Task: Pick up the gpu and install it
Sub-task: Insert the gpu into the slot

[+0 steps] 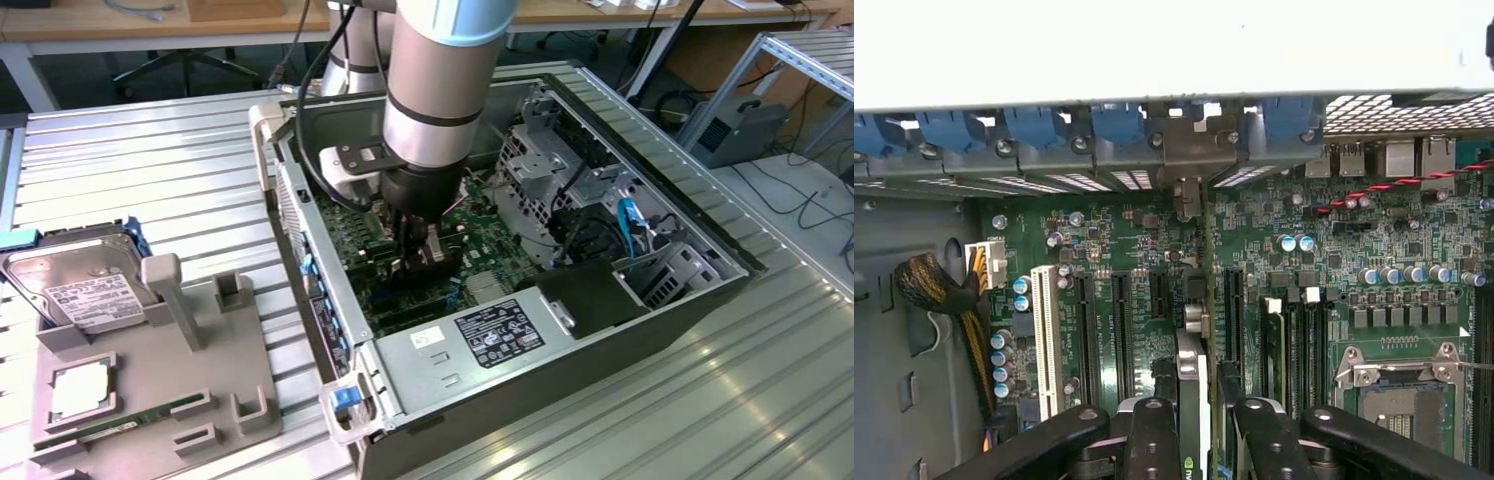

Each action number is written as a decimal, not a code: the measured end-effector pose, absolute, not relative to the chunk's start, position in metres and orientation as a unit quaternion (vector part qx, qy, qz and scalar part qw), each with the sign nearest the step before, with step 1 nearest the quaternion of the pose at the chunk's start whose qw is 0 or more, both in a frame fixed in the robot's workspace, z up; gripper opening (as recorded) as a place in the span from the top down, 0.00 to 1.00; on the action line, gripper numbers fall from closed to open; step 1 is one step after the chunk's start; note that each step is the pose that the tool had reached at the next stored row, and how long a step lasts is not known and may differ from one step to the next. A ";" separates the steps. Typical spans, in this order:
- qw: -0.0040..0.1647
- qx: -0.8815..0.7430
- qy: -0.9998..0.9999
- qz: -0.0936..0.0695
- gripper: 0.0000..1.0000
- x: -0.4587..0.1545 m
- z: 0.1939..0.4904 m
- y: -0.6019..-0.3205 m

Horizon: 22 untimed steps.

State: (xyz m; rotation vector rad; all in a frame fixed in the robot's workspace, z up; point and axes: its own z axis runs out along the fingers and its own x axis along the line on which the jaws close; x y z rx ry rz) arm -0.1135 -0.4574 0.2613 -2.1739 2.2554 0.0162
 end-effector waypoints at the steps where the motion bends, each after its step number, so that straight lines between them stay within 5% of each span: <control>1: 0.005 -0.694 0.720 0.005 0.73 -0.114 0.261 -0.458; 22: 0.008 -0.697 0.717 0.002 0.73 -0.118 0.257 -0.458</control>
